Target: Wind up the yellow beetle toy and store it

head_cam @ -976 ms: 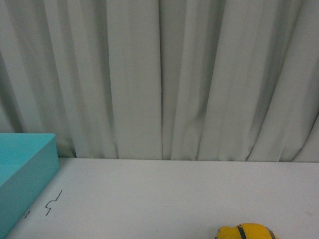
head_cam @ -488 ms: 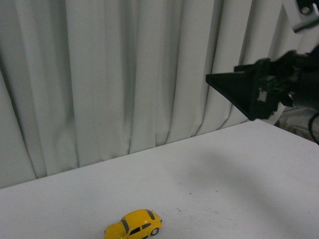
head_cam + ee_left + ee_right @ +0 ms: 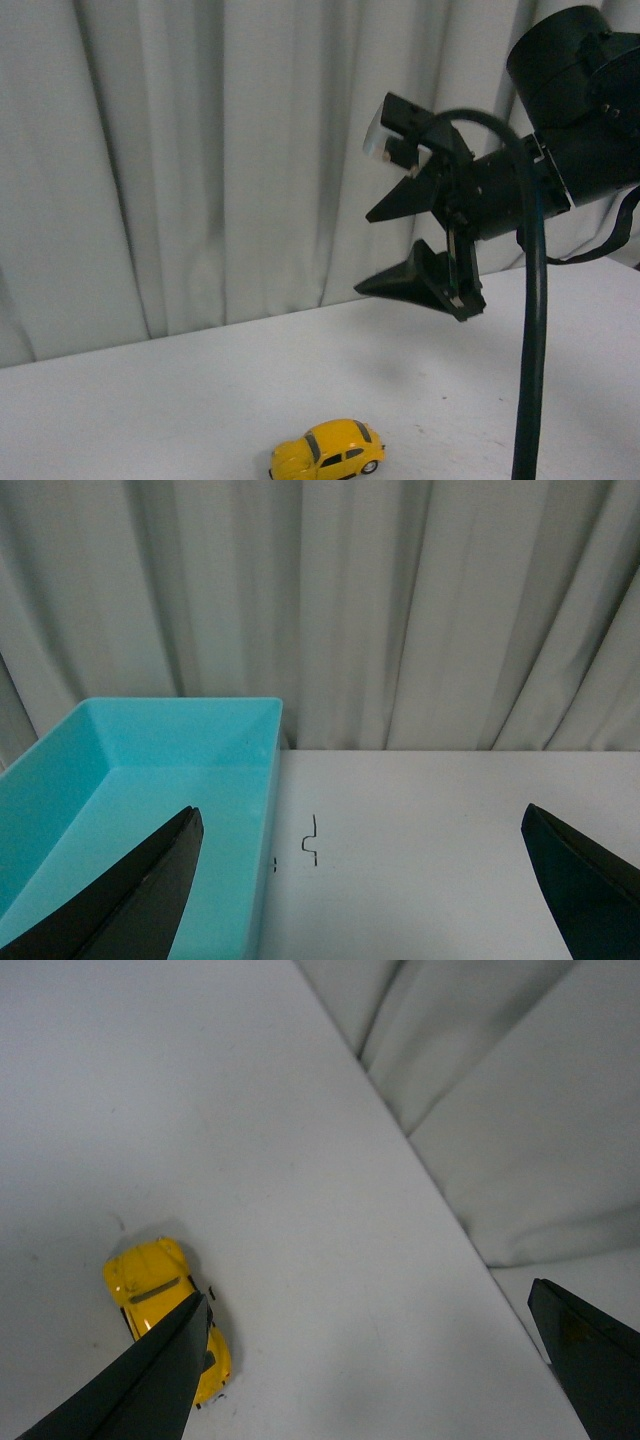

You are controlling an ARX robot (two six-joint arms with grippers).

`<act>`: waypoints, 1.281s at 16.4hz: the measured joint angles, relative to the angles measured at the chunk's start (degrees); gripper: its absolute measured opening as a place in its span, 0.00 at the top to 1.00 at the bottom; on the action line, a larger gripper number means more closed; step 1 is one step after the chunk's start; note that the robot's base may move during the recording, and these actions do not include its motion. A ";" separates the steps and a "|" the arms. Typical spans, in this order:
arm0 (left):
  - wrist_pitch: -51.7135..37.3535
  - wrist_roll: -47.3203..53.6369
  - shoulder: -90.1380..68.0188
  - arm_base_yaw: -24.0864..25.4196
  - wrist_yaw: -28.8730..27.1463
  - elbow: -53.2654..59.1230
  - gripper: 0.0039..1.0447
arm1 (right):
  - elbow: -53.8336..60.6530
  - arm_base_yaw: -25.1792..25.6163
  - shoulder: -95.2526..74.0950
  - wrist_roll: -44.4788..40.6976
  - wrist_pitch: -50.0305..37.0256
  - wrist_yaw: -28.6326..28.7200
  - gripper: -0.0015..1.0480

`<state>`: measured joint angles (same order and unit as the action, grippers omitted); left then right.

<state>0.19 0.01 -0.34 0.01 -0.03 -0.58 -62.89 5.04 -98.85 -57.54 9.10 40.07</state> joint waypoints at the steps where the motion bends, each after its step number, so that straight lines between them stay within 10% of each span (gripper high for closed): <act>1: 0.00 0.00 0.00 0.00 0.00 0.00 0.06 | -2.45 -1.77 -2.23 -5.92 4.09 -1.31 0.06; 10: 0.00 0.00 0.00 0.00 0.00 0.00 0.06 | -13.49 -8.55 -19.12 -34.14 27.36 -11.52 0.06; 21: 0.00 0.00 0.00 0.00 0.00 0.00 0.06 | -18.34 -11.89 -27.26 -37.38 29.77 -18.38 0.06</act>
<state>0.19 0.01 -0.34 0.01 -0.03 -0.58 -81.23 -6.85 -126.10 -94.91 38.87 21.69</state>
